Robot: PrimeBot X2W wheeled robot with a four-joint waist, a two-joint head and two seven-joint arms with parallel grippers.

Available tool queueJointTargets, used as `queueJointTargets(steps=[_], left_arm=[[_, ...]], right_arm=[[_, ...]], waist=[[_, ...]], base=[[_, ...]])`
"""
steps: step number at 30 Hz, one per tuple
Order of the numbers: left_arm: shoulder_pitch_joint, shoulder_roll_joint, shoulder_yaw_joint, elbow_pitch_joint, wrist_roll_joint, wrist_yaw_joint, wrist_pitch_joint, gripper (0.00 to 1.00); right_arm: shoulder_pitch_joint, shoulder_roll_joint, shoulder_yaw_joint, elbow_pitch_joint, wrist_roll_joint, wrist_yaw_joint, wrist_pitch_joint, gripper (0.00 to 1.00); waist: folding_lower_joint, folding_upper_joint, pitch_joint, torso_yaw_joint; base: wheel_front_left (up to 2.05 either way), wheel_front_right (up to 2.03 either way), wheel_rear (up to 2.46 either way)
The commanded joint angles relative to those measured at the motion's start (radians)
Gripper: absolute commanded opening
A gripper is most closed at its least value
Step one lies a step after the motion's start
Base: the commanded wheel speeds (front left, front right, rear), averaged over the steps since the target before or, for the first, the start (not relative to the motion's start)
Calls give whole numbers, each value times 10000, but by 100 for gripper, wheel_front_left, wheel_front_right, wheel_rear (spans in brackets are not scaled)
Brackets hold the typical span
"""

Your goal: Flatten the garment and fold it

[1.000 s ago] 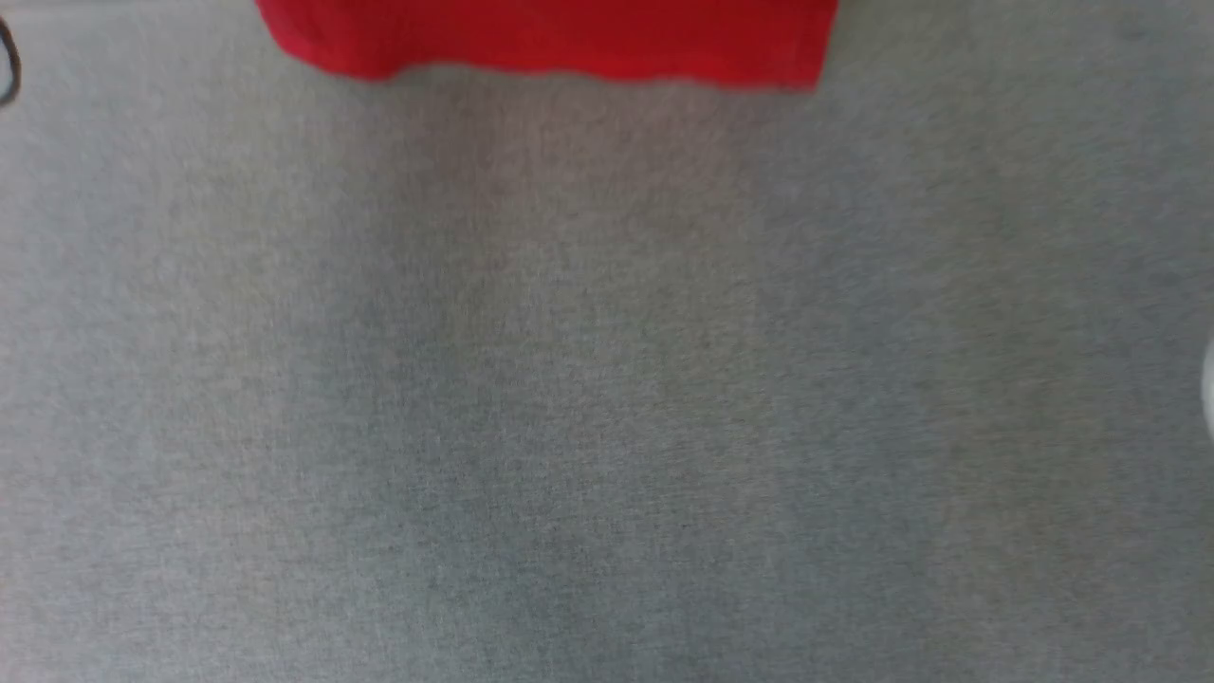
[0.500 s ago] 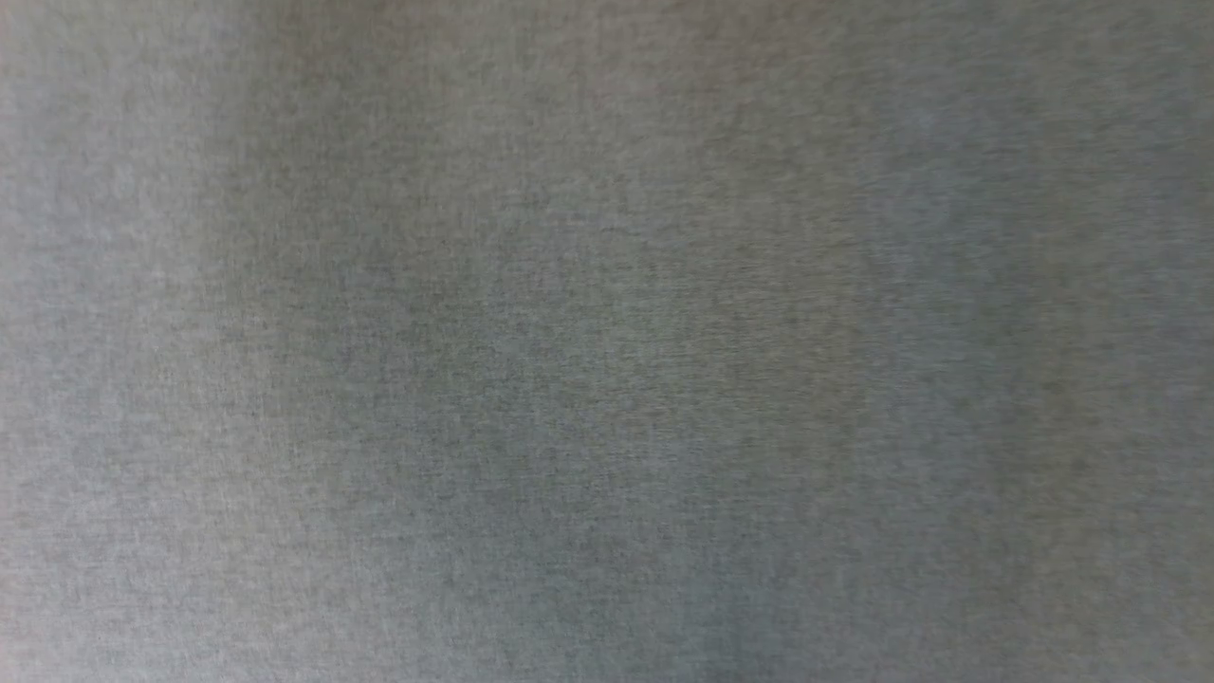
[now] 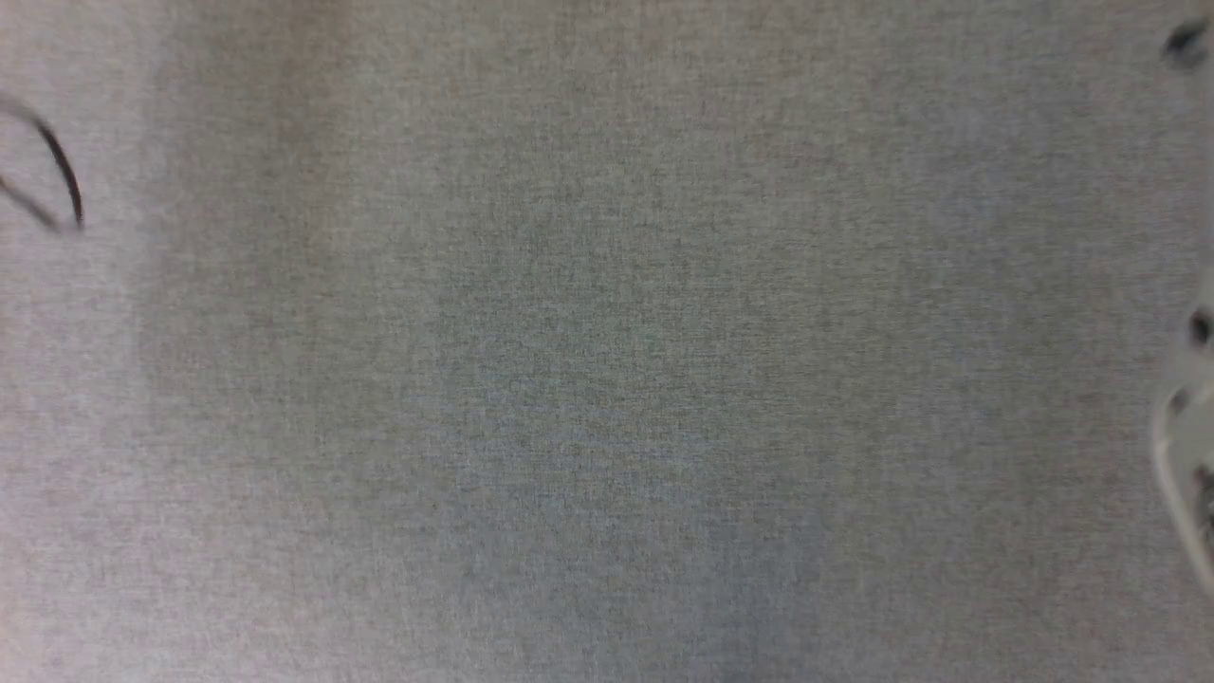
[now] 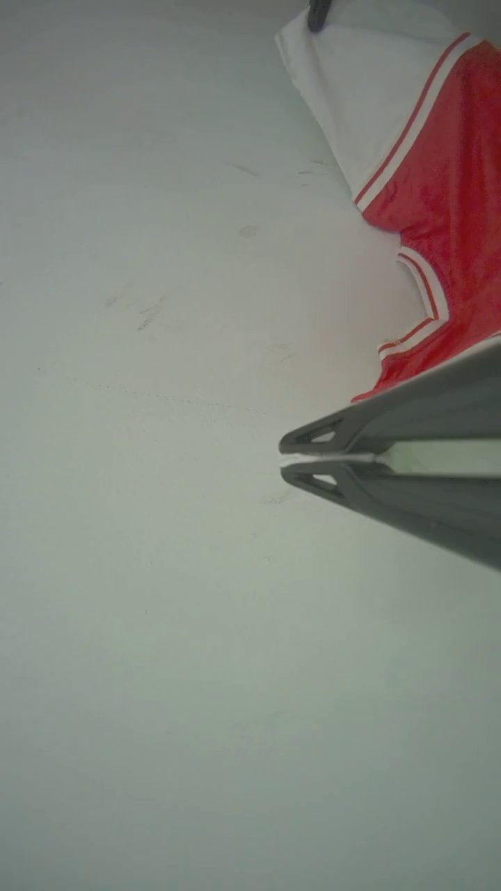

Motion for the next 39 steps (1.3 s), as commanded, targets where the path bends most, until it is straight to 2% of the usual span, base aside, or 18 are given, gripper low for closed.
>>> queueJointTargets(steps=[1, 4, 11, 20, 25, 32, 39], left_arm=[[391, 102, 24, -155, -67, -9, 3, 0], [1614, 271, 55, -749, -276, 126, 144, 0], [4751, 555, 293, -2522, -819, 749, 288, 0], [8462, 672, 321, -4680, -1239, 1820, 602, 0], [10284, 608, 200, -5239, -1648, 2206, 866, 0], [12607, 773, -200, -5603, -2110, 2455, 1419, 0], [14543, 1028, -425, -6021, -2750, 2666, 2029, 0]], right_arm=[[358, -26, 85, -220, 151, -7, -25, 0], [1497, -152, 280, -1092, 717, -7, 164, 0], [4690, -517, 184, -3787, 1922, -7, 857, 0], [8946, -255, -418, -6740, 2755, -7, 1596, 0], [10852, -76, -834, -7410, 3212, -7, 1663, 0], [13363, -18, -1401, -7484, 4224, -7, 1801, 0], [15581, -15, -2017, -7658, 4629, -7, 2555, 0]], waist=[[0, 0, -348, -64], [0, 0, -719, -88], [0, 0, -1579, -113], [0, 0, -2928, -85], [0, 0, -3679, -158], [0, 0, -4948, -220], [0, 0, -5907, -203]], base=[[0, 0, 0], [0, 0, 0], [0, 0, 0], [0, 0, 0], [0, 0, 0], [0, 0, 0], [0, 0, 0]])
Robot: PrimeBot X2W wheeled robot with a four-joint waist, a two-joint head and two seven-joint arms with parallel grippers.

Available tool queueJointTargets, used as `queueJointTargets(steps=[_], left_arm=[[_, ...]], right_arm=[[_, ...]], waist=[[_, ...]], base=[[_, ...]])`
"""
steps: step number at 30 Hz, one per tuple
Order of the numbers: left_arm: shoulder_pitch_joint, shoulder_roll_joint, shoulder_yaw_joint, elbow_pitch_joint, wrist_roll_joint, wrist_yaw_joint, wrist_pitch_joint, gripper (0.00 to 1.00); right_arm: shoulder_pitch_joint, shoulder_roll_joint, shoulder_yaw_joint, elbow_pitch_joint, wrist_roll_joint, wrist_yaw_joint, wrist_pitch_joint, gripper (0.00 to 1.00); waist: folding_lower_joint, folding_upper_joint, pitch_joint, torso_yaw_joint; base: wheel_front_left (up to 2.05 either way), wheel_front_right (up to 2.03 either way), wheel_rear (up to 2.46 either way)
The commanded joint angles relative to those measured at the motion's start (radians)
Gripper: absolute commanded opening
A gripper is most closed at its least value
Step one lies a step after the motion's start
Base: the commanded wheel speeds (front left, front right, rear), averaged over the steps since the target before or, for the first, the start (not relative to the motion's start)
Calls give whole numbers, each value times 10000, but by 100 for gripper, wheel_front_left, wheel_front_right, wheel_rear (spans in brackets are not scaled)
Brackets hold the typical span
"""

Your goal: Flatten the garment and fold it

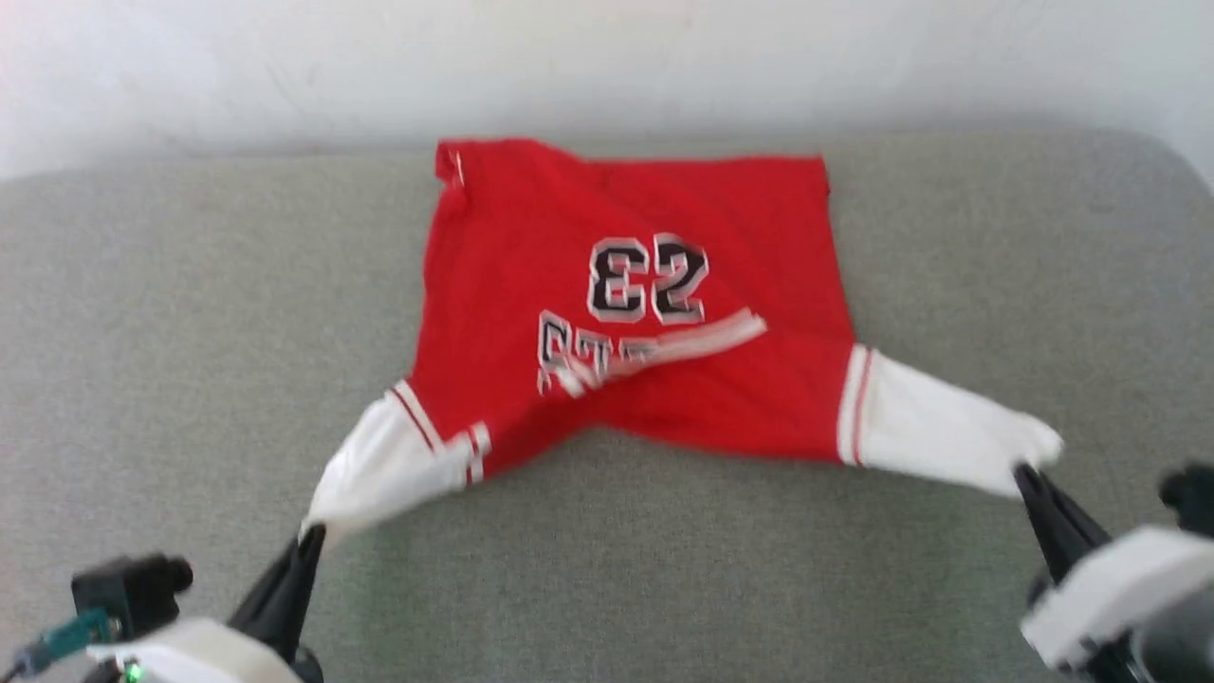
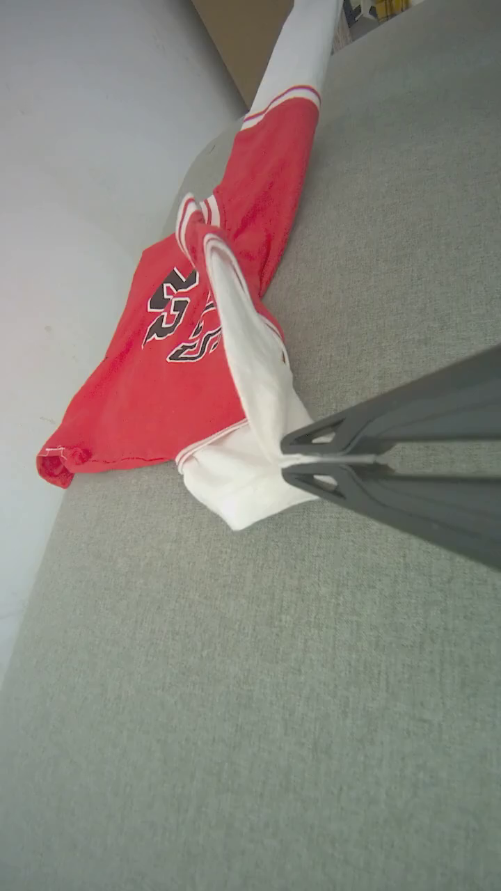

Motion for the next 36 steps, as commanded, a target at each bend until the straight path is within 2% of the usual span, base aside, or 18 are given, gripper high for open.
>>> queueJointTargets(steps=[1, 8, 14, 25, 31, 36], left_arm=[[315, 80, 6, -114, -129, 114, 52, 0], [1778, 339, -147, -603, -669, 318, 565, 0], [2548, 468, -379, -1078, -1100, 357, 1057, 0], [3375, 813, -77, -1942, -1384, 570, 1066, 0], [2835, 767, -3, -2141, -1233, 328, 888, 0], [1945, 695, -166, -2061, -992, 54, 982, 0]], right_arm=[[337, -16, -245, -129, 152, -7, 58, 0], [1858, -16, -1079, -530, 793, -7, 869, 0], [2612, -15, -1310, -852, 1130, -7, 1480, 0], [3664, -15, -1783, -1390, 1662, -7, 1983, 0], [3276, -15, -1412, -1211, 746, -7, 1606, 0], [2542, -15, -731, -399, -453, -7, 1407, 0]], waist=[[3, 0, -760, -1], [3, 0, -1410, 65], [3, 0, -1738, 46], [3, 0, -1609, 58], [3, 0, -1105, 65], [3, 0, -645, 103]], base=[[0, 0, 0], [0, 0, 0], [0, 0, 0], [0, 0, 0], [0, 0, 0], [0, 0, 0]])
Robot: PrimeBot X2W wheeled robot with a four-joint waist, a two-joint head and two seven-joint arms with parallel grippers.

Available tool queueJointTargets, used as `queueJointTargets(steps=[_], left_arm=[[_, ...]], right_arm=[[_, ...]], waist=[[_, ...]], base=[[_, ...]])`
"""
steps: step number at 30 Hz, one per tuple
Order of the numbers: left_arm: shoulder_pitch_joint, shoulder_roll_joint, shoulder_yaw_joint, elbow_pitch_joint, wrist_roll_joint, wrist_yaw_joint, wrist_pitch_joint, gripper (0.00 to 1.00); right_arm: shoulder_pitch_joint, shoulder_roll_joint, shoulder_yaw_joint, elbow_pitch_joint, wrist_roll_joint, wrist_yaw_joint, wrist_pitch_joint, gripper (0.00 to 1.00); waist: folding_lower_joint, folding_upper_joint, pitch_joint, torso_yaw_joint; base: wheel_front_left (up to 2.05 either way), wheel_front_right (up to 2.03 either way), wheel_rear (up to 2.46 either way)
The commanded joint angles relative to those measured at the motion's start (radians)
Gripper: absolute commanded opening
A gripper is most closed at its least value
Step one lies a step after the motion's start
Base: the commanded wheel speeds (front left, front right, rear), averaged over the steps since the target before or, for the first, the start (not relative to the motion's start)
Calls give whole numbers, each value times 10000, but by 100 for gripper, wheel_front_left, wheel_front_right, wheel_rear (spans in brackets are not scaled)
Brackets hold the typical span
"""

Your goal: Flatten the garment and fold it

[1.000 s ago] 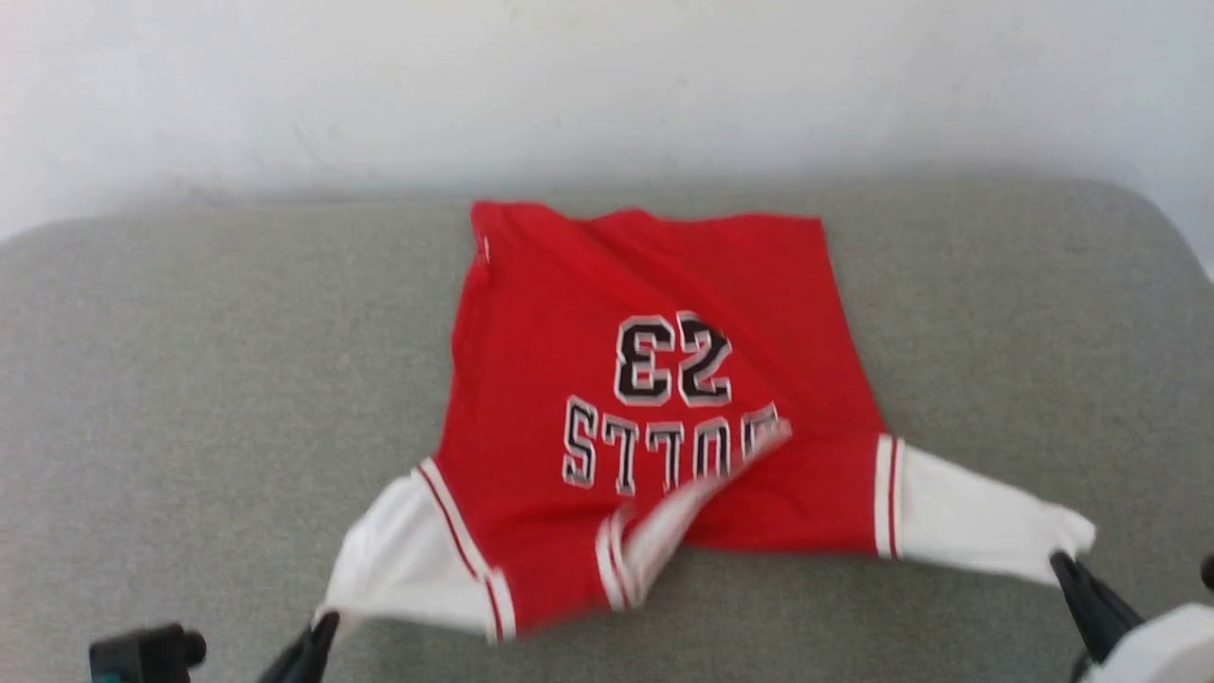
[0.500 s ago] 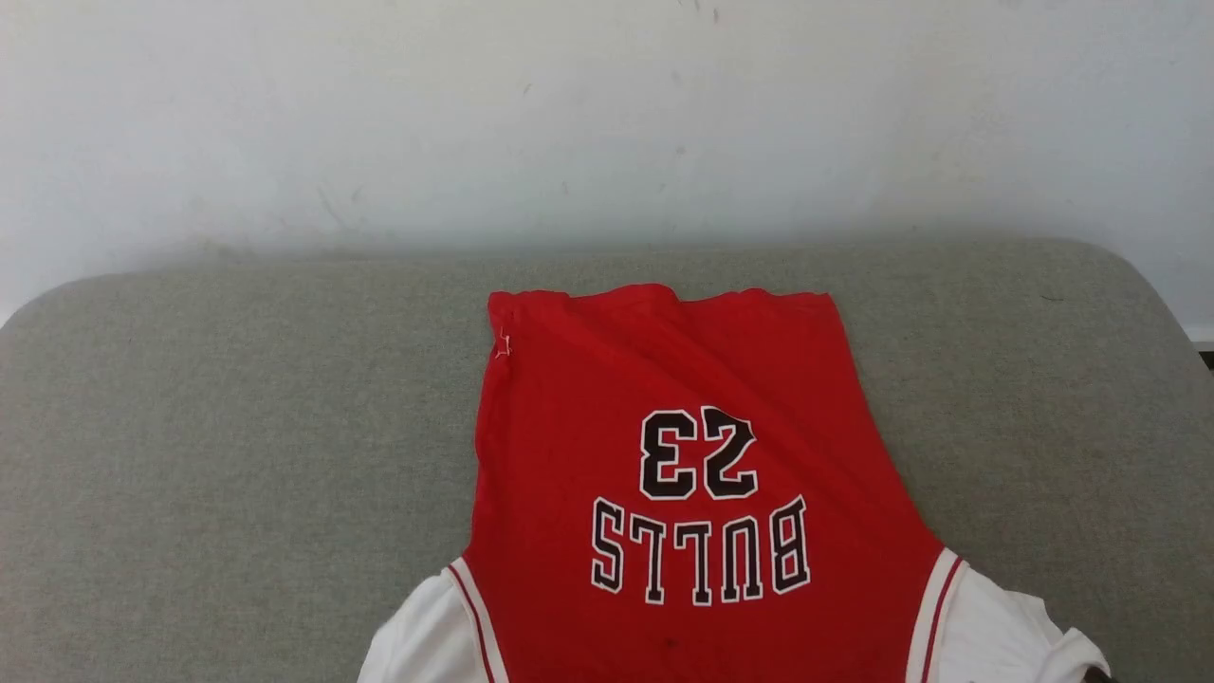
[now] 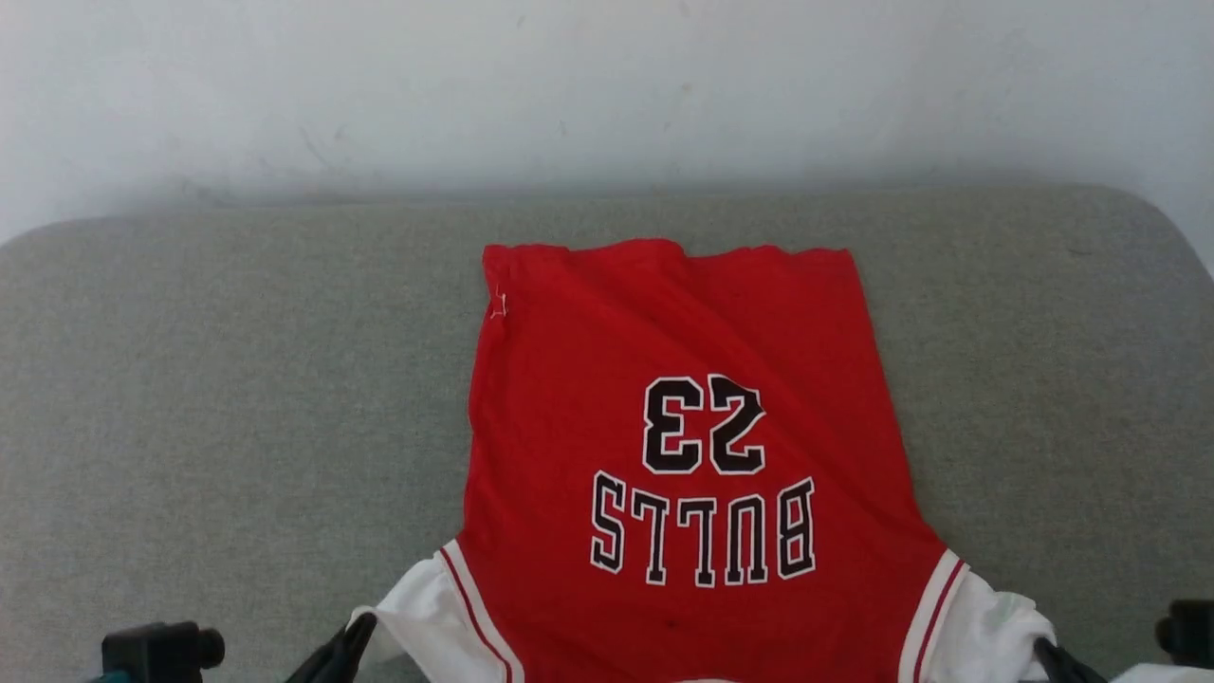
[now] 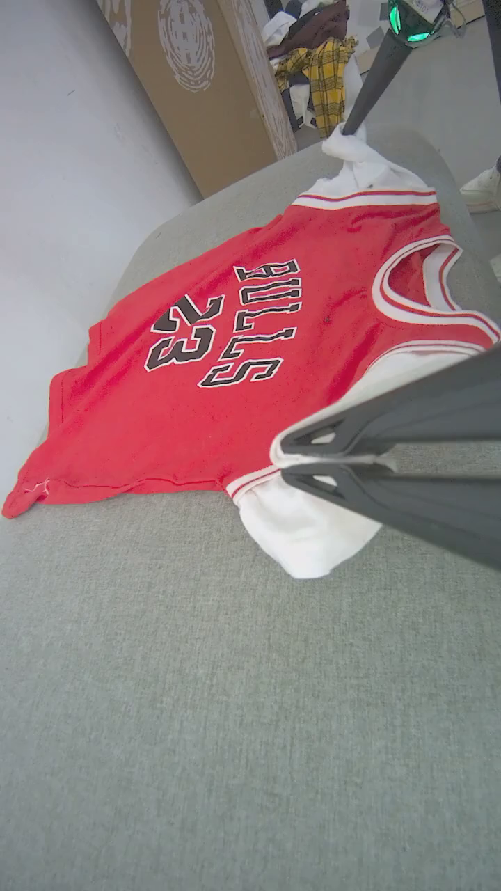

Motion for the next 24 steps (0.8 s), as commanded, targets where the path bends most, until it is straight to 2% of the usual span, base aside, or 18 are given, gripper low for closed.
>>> queueJointTargets(steps=[1, 4, 5, 11, 12, 13, 14, 15, 18, 24], left_arm=[[-389, -41, -56, 43, 125, -113, 49, 0], [-776, -82, -153, 136, 214, -205, 143, 0], [-776, -82, -153, 136, 214, -205, 143, 0], [-1113, -137, -277, 303, 296, -260, 250, 0], [-1134, -150, -289, 325, 312, -263, 240, 0], [-1146, -166, -302, 342, 326, -268, 226, 0], [-1150, -182, -315, 353, 340, -272, 206, 0], [-1149, -197, -324, 356, 355, -277, 180, 0], [-1133, -213, -321, 324, 394, -306, 89, 0], [-1210, -174, -239, 193, 536, -383, -121, 0]], right_arm=[[-378, 1, 230, 420, -257, -6, -76, 0], [-837, 1, 593, 1342, -745, -6, -163, 0], [-837, 1, 593, 1342, -745, -6, -163, 0], [-1480, 1, 890, 3262, -1076, -6, -567, 0], [-1551, 1, 907, 3460, -1105, -6, -667, 26], [-1598, 1, 908, 3591, -1116, -6, -736, 44], [-1634, 1, 870, 3648, -1019, -6, -759, 48], [-1665, 1, 825, 3593, -877, -6, -748, 100], [-1807, 1, 625, 2752, -563, -6, -490, 100], [-3119, -35, 19, -862, -653, -6, 261, 100]], waist=[[-1, 0, 323, 31], [-1, 0, 422, 28], [-1, 0, 422, 28], [-1, 0, 418, 15], [-1, 0, 413, 4], [-1, 0, 412, -4], [-1, 0, 420, -11], [-1, 0, 436, -16], [-1, 0, 586, -12], [-1, 0, 1151, 120]], base=[[0, 0, 0], [0, 0, 0], [0, 0, 0], [0, 0, 0], [0, 0, 0], [0, 0, 0], [0, 0, 0], [0, 0, 0], [0, 0, 0], [0, 0, 0]])
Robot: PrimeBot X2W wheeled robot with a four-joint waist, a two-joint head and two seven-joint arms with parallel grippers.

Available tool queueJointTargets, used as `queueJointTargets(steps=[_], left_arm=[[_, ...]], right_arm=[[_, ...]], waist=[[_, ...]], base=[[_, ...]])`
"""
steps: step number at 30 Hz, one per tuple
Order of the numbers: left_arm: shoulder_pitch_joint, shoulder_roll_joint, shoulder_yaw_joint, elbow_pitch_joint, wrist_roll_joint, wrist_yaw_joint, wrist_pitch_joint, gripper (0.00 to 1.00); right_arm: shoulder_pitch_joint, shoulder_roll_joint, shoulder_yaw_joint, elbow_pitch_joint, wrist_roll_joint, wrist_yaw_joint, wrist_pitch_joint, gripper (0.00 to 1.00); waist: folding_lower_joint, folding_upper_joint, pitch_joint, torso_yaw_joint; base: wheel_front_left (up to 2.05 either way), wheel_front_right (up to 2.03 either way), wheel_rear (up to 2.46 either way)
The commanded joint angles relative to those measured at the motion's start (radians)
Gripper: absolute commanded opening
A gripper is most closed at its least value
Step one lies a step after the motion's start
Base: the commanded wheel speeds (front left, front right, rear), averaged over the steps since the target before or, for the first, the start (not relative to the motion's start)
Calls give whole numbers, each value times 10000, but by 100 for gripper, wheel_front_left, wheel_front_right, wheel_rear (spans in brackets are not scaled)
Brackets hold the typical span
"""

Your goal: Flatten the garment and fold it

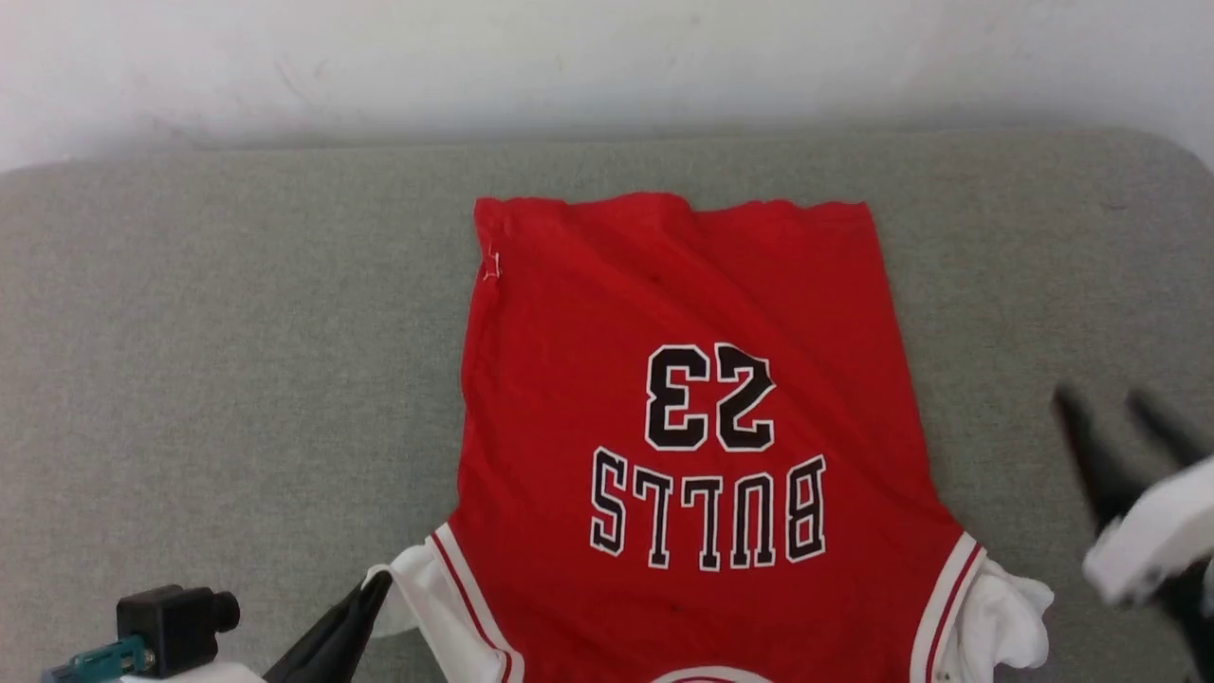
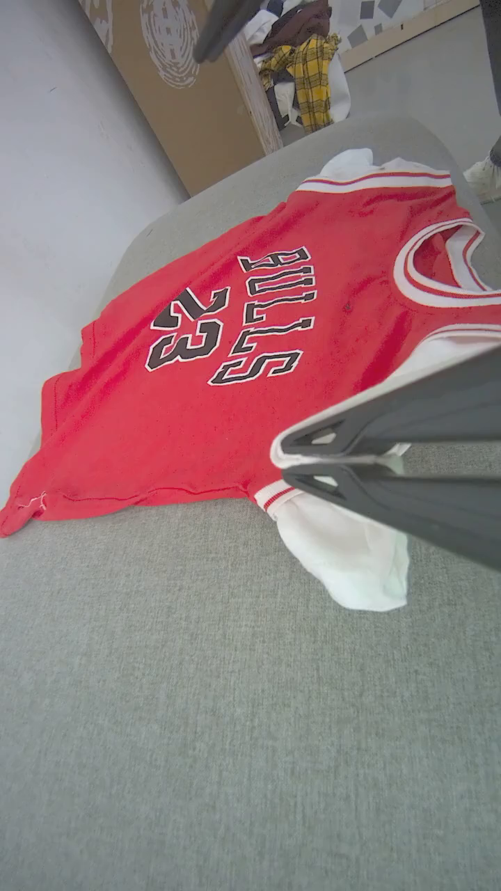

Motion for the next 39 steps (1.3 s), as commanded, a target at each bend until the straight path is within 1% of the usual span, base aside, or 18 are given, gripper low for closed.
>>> queueJointTargets(steps=[1, 2, 4, 7, 12, 16, 18, 22, 27, 32, 36, 39], left_arm=[[-230, -14, 45, -67, 81, -112, -99, 0], [-271, -15, 53, -86, 101, -140, -129, 0], [-368, -19, 59, -118, 133, -210, -176, 0], [-608, -43, 40, -123, 179, -351, -210, 0], [-1139, -105, -57, -53, 202, -661, -160, 0], [-1587, -144, -131, 64, 275, -909, -144, 0], [-1826, -168, -201, 137, 325, -1039, -108, 0], [-2271, -255, -355, 269, 433, -1286, -69, 0], [-2656, -363, -519, 352, 563, -1488, -59, 0], [-2843, -472, -607, 466, 570, -1586, -73, 0], [-2974, -537, -628, 566, 565, -1657, -118, 0], [-3053, -589, -639, 627, 552, -1707, -165, 0]], right_arm=[[-587, -25, 8, -393, -78, -6, 109, 100], [-1066, -25, 13, -733, -78, -6, 249, 100], [-2124, -20, 22, -1035, -40, -6, 519, 100], [-3805, -69, 184, -727, -270, -6, 870, 100], [-6263, -423, 449, 1011, -1052, -6, 1256, 100], [-7754, -347, 160, 2556, -1770, -6, 1545, 100], [-8360, -253, -221, 3291, -2134, -6, 1678, 100], [-9144, -97, -939, 4504, -2964, -6, 2337, 100], [-9546, -10, -1311, 5292, -3711, -6, 2969, 100], [-9532, 15, -1137, 5628, -4120, -6, 3310, 100], [-9549, 24, -1495, 5541, -4542, -6, 3624, 100], [-9614, 27, -1721, 5469, -4619, -6, 3707, 100]], waist=[[-1, 0, 333, 120], [-1, 0, 446, 150], [-1, 0, 685, 229], [-1, 0, 1094, 359], [-1, 0, 1954, 602], [-1, 0, 2628, 818], [-1, 0, 2900, 948], [-1, 0, 3324, 1261], [-1, 0, 3719, 1638], [-1, 0, 3984, 1857], [-1, 0, 4142, 1990], [-1, 0, 4254, 2082]], base=[[0, 0, 0], [0, 0, 0], [0, 0, 0], [0, 0, 0], [0, 0, 0], [0, 0, 0], [0, 0, 0], [0, 0, 0], [0, 0, 0], [0, 0, 0], [0, 0, 0], [0, 0, 0]])
